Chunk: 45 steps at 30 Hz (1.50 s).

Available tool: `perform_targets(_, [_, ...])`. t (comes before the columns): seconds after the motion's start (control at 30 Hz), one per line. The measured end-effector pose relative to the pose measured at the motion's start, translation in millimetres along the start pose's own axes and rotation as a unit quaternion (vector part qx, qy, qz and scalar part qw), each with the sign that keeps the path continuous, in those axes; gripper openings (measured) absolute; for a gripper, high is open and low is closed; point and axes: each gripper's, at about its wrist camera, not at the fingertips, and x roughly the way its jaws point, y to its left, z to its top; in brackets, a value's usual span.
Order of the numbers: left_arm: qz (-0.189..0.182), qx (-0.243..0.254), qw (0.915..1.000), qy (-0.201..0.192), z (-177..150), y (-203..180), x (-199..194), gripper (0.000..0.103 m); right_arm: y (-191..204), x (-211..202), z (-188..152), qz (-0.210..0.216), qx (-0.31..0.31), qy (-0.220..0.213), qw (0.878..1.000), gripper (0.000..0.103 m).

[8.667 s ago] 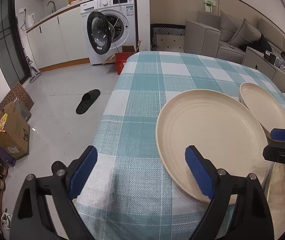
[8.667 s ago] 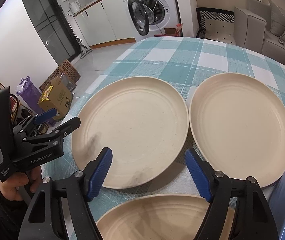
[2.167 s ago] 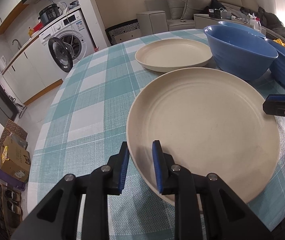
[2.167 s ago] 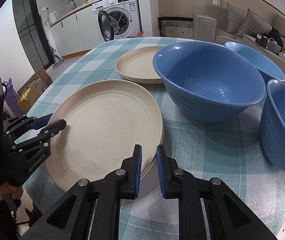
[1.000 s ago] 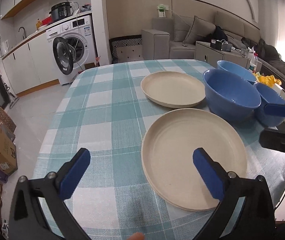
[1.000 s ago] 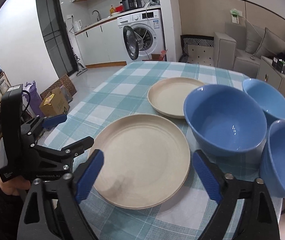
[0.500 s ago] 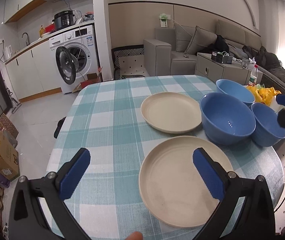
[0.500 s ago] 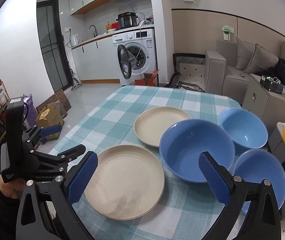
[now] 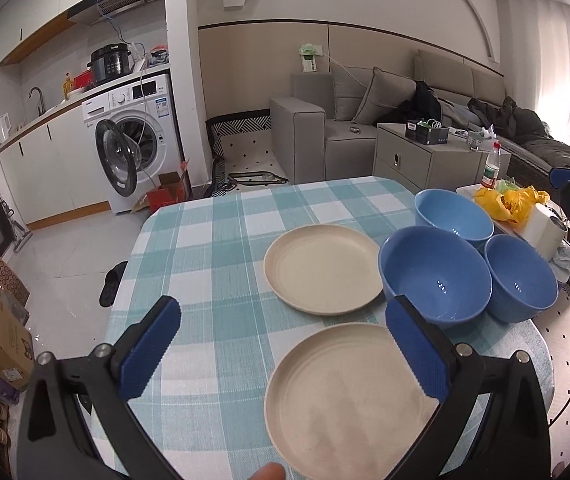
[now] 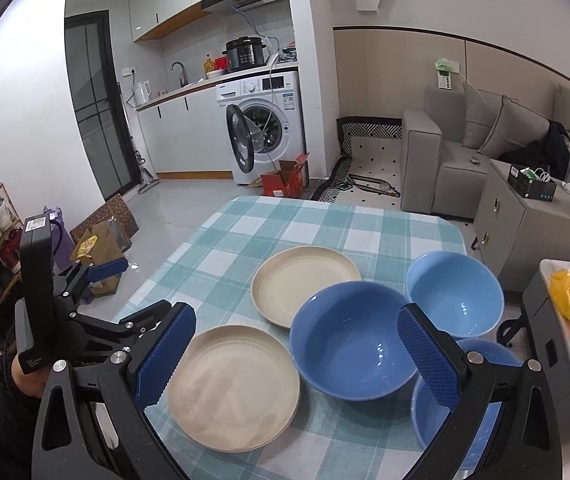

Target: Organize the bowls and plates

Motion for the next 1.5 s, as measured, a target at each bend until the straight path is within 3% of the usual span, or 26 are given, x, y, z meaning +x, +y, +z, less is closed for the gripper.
perform_targets(0.33, [0.003,0.010,0.9999,0.008,22,-5,15,0.103,-25,-10,41,0.019,0.005,-0.007,1.000,0.103])
perform_targets(0.73, [-0.002,0.006,0.9995,0.030,43,-8,59,0.103,-64,28,65,0.023,0.010,0.029,0.999,0.103])
perform_targets(1.1, [-0.007,-0.009,0.9981,0.060,38,3,101,0.103,-79,92,68,0.016,0.020,0.072,0.997,0.103])
perform_targets(1.5, [0.004,-0.032,0.9943,0.102,26,20,155,0.103,-85,197,72,0.003,0.036,0.152,0.988,0.102])
